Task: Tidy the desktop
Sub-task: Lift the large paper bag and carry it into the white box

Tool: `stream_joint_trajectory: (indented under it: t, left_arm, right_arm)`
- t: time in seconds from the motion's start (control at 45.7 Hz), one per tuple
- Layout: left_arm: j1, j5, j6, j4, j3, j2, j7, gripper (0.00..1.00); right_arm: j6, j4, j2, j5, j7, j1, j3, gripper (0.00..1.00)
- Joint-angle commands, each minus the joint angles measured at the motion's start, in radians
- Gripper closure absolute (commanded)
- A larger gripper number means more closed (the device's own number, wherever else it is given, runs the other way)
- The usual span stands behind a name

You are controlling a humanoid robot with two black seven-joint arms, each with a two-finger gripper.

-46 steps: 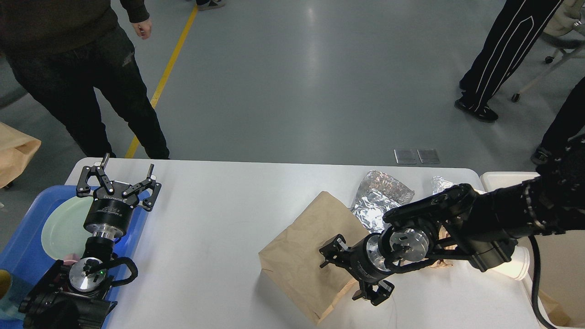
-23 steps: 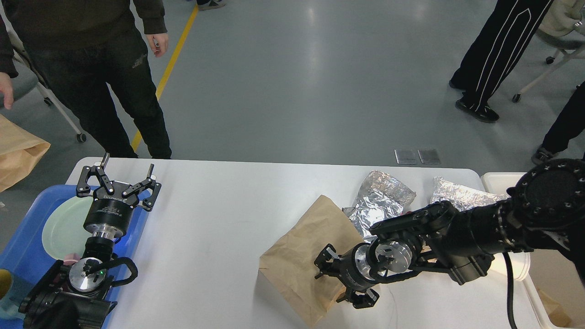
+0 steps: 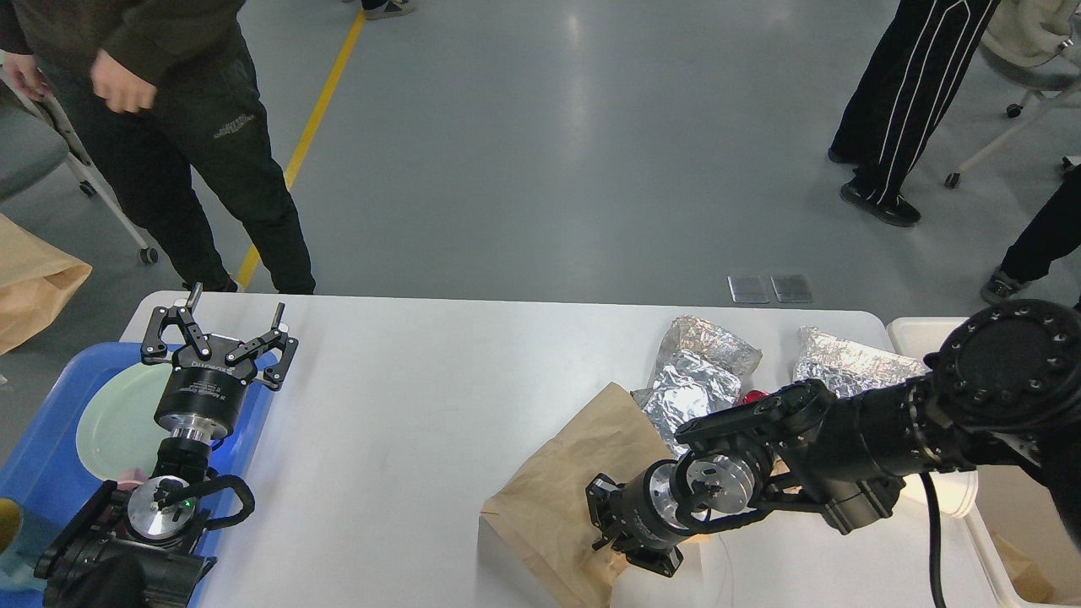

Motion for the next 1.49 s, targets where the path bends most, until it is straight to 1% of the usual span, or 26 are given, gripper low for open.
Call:
stream_joint_trajectory:
  t: [0.0,0.109,0.263,0.35,0.482,0.635,0.679,0.723,0.81,0.876,1.029,1.095,1.139,1.336,1.467]
  left_arm:
    - [0.0,0.0,0.0,0.0,0.0,0.0,0.0,0.04]
    - [0.0,0.0,0.0,0.0,0.0,0.0,0.0,0.04]
    - [0.0,0.0,0.0,0.001,0.0,0.0,0.0,0.04]
    - [0.0,0.0,0.0,0.0,0.0,0.0,0.0,0.04]
    - [0.0,0.0,0.0,0.0,0.0,0.0,0.0,0.04]
    - [0.0,0.0,0.0,0.0,0.0,0.0,0.0,0.04]
    - [0.0,0.0,0.0,0.001,0.0,0.001,0.0,0.04]
    - [0.0,0.0,0.0,0.001,0.0,0.001,0.0,0.04]
    - [0.0,0.0,0.0,0.0,0.0,0.002,0.0,0.04]
    - [0.0,0.0,0.0,0.0,0.0,0.002,0.0,0.04]
    - [0.0,0.0,0.0,0.0,0.0,0.002,0.0,0.04]
    - [0.0,0.0,0.0,0.0,0.0,0.002,0.0,0.04]
    - [0.0,0.0,0.0,0.001,0.0,0.002,0.0,0.04]
    - [0.0,0.0,0.0,0.0,0.0,0.002,0.0,0.04]
    - [0.0,0.0,0.0,0.0,0.0,0.0,0.0,0.04]
  right_arm:
    - [0.001,0.003,-0.004,0.001,-0.001,0.002,-0.002,1.0]
    - [0.012,0.006,-0.006,-0.001,-0.001,0.002,-0.007,1.0]
    - [0.021,0.079,-0.009,-0.001,-0.035,0.051,-0.013,1.0]
    - [0.021,0.183,-0.033,0.001,-0.041,0.123,-0.046,1.0]
    - [0.018,0.372,-0.087,0.001,-0.041,0.283,-0.089,1.0]
    - [0.041,0.513,-0.161,0.003,-0.043,0.461,-0.122,1.0]
    - [0.07,0.542,-0.176,0.006,-0.043,0.537,-0.154,1.0]
    - [0.128,0.564,-0.184,0.006,-0.041,0.611,-0.192,1.0]
    - [0.312,0.57,-0.196,0.003,-0.041,0.747,-0.25,1.0]
    - [0.413,0.576,-0.208,-0.004,-0.041,0.878,-0.316,1.0]
    - [0.565,0.581,-0.224,-0.011,-0.04,1.188,-0.462,1.0]
    - [0.627,0.581,-0.225,-0.013,-0.04,1.275,-0.5,1.0]
    - [0.639,0.581,-0.224,-0.014,-0.04,1.3,-0.513,1.0]
    - [0.628,0.579,-0.224,-0.016,-0.038,1.297,-0.533,1.0]
    - [0.602,0.558,-0.23,-0.014,-0.038,1.297,-0.637,1.0]
